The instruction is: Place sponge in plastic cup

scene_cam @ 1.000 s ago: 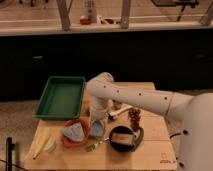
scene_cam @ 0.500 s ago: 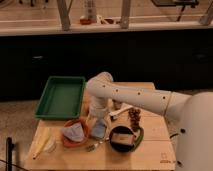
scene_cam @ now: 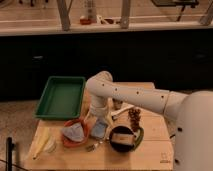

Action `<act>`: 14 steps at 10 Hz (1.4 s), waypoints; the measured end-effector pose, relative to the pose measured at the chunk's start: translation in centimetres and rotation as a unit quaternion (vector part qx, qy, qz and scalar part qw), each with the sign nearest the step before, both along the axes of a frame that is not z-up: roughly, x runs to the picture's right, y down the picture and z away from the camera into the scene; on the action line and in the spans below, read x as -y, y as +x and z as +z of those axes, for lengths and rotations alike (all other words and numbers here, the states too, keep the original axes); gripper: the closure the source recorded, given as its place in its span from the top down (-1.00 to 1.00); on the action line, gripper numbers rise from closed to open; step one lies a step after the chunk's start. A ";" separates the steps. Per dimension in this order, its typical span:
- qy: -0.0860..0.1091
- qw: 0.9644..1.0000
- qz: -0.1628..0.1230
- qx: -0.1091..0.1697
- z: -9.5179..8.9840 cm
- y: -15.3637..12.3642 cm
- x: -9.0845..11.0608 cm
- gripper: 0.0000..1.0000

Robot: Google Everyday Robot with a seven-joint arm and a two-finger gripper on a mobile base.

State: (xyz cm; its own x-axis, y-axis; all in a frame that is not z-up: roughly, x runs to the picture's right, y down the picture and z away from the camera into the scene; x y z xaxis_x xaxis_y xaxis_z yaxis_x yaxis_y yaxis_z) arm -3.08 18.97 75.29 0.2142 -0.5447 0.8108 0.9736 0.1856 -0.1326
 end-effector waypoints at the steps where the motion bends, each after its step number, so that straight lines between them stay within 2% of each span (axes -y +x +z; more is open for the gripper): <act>1: 0.000 1.000 0.000 -0.001 0.0 0.0 0.0 0.60; 14: -0.002 1.000 -0.003 -0.010 -0.2 0.2 0.7 0.60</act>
State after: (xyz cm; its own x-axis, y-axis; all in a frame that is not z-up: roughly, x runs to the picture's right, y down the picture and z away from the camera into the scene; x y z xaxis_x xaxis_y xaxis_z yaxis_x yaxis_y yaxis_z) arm -2.86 18.30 75.09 0.2266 -0.5425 0.8089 0.9720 0.1788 -0.1523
